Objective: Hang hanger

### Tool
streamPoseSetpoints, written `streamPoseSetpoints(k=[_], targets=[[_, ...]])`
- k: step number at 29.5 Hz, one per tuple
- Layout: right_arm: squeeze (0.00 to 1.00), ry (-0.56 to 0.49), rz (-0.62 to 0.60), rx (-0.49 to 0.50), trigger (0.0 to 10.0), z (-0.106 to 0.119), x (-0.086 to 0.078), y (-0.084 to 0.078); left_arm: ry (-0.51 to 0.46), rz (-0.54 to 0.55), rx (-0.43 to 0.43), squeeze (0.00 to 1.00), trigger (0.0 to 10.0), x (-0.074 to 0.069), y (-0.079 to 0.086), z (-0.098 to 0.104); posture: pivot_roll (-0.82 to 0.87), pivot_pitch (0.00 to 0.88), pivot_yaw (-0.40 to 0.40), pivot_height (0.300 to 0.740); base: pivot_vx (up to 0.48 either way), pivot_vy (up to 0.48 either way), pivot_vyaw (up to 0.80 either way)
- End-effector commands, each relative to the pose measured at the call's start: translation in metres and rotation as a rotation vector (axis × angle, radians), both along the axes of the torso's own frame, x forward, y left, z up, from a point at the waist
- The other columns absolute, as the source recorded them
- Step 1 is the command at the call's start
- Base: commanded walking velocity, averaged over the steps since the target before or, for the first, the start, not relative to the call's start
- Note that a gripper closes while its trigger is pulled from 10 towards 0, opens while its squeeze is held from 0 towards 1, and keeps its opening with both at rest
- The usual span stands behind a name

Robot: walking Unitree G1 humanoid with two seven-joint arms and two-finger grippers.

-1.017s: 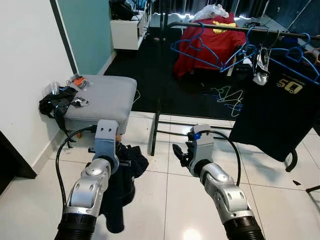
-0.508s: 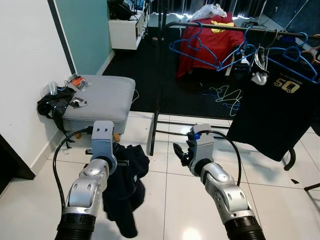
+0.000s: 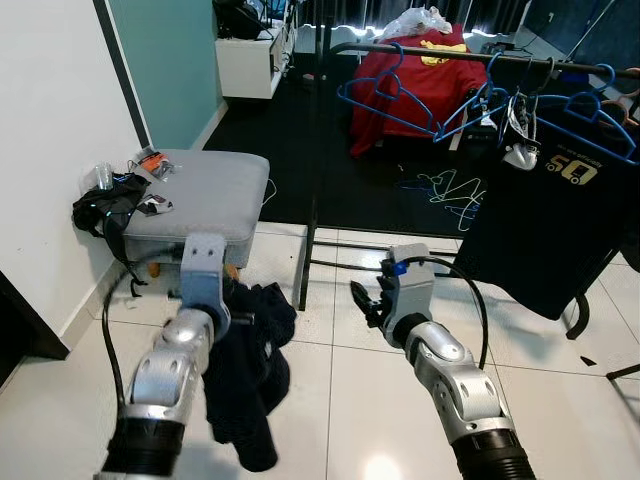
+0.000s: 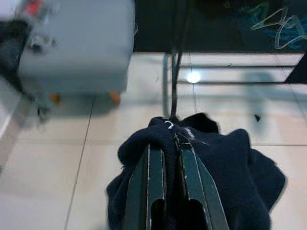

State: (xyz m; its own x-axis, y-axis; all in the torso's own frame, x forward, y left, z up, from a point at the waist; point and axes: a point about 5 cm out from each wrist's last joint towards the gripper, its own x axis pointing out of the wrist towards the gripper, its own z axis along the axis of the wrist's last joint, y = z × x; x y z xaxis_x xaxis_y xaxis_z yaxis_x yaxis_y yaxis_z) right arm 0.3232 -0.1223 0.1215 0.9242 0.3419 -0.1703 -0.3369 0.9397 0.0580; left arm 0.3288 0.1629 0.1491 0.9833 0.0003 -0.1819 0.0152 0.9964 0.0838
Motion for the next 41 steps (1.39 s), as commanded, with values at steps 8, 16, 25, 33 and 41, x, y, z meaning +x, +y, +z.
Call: streamPoseSetpoints(k=[8, 16, 25, 33, 41], targets=[[0.0, -0.106, 0.079, -0.008, 10.0, 0.017, 0.002, -0.015, -0.166, 0.067, 0.039, 0.0, 10.0, 0.011, 0.046, 0.04, -0.02, 0.091, -0.011, 0.74, 0.0, 0.0, 0.0], [0.0, -0.109, 0.219, 0.042, 10.0, 0.021, -0.002, -0.027, -0.244, 0.0, -0.006, 0.0, 10.0, 0.016, 0.051, 0.057, -0.02, 0.105, -0.019, 0.74, 0.0, 0.0, 0.0], [0.0, -0.113, 0.034, 0.488, 10.0, 0.036, 0.007, -0.069, -0.469, -0.104, -0.281, 0.0, 10.0, 0.014, 0.064, 0.096, -0.02, 0.099, -0.024, 0.74, 0.0, 0.0, 0.0], [0.19, -0.145, 0.068, 0.445, 10.0, 0.027, -0.002, -0.075, -0.553, -0.146, -0.414, 0.0, 10.0, 0.012, 0.076, 0.11, -0.03, 0.102, -0.014, 0.74, 0.0, 0.0, 0.0], [1.0, -0.191, 0.351, 0.327, 10.0, 0.025, -0.014, -0.034, -0.56, -0.328, -0.447, 0.0, 10.0, 0.013, 0.05, 0.114, -0.02, 0.107, -0.019, 0.74, 0.0, 0.0, 0.0]])
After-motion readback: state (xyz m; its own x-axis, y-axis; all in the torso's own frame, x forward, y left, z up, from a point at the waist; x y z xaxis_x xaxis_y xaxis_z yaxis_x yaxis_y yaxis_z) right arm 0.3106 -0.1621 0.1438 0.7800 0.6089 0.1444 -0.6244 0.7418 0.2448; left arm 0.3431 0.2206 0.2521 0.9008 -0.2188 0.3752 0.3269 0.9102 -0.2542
